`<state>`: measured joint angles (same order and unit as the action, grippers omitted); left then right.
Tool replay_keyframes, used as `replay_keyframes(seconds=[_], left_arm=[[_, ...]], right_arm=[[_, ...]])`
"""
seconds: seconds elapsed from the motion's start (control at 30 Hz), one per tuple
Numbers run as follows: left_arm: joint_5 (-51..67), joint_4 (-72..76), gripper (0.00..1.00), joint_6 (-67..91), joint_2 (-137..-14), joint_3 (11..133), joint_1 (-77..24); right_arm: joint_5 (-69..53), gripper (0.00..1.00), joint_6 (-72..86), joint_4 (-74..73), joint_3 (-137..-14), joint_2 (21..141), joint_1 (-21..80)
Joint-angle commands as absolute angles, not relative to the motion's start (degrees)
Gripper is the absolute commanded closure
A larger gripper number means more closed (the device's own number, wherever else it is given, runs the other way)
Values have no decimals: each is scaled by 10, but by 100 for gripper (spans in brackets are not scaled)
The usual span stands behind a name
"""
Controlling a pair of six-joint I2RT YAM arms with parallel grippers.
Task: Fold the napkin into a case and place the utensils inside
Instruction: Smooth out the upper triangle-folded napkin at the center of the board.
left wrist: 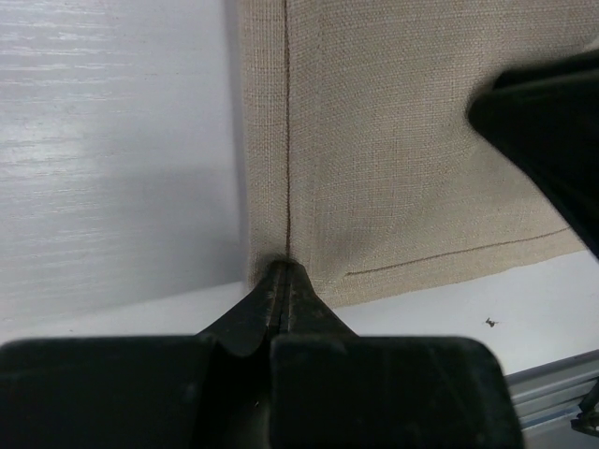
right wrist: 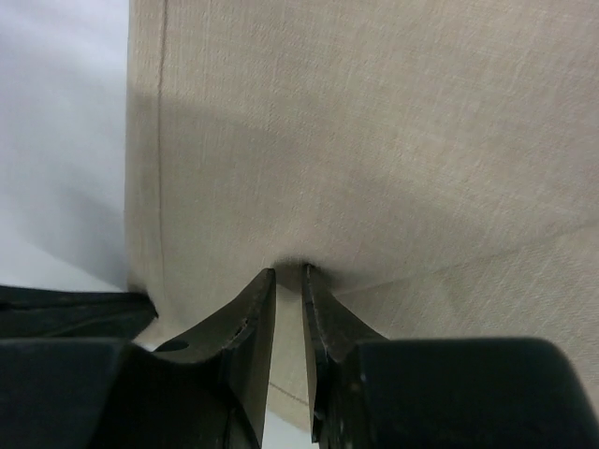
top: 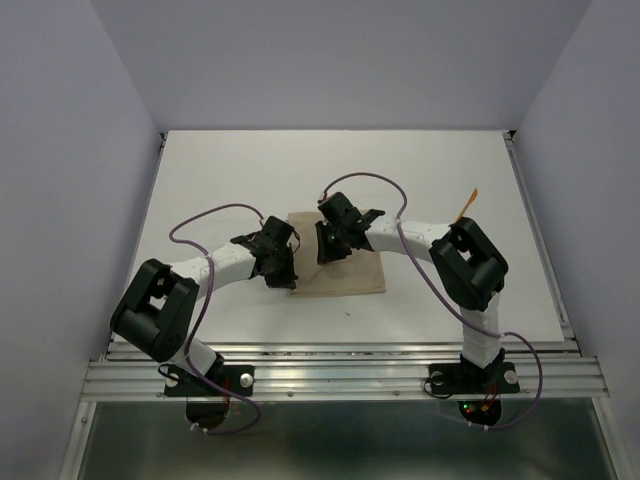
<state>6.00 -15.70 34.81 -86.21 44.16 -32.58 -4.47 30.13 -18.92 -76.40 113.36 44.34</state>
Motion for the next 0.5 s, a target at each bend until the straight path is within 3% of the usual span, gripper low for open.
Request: replay_keyframes(seconds=[0.0,0.47], left_arm=[[53,-169,100,343,-843,429,-327],[54,-170,100,330,-845,432,-327]], right_arm=[[-18,77,297,-188,-795,1149,427],[14,78,273,-199,-824,1162,333]])
